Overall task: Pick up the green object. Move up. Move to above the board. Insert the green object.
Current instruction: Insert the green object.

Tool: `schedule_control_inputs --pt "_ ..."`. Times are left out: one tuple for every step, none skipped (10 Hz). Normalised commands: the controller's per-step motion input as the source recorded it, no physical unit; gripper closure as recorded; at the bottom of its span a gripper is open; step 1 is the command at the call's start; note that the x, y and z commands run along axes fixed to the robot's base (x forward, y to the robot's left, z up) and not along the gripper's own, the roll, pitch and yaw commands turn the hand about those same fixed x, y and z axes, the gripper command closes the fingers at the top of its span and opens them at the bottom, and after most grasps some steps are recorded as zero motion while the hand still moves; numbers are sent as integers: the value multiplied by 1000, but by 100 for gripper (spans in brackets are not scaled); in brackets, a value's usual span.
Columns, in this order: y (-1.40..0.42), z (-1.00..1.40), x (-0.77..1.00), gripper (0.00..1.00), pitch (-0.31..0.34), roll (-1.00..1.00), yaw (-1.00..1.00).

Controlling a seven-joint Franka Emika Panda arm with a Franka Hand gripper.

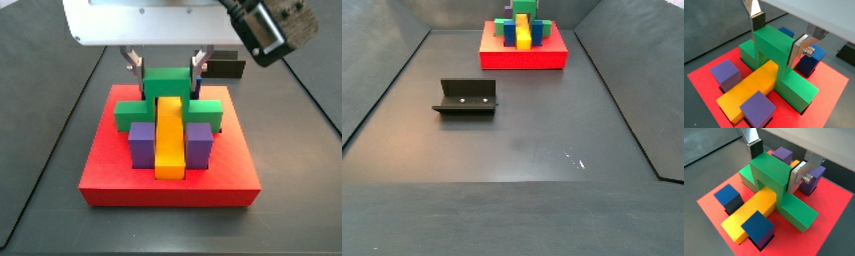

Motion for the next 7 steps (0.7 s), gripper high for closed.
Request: schedule_control_inputs --pt "-83 -457 217 100 -76 21 69" --pt "-123 -497 283 100 -29 119 40" --pt "-126 -563 340 100 0 143 49" --pt "-143 -560 380 100 0 160 63" --pt "-191 -614 440 100 0 209 71" --pt "-120 -540 291 100 0 171 46" --pt "0 -69 131 100 4 0 0"
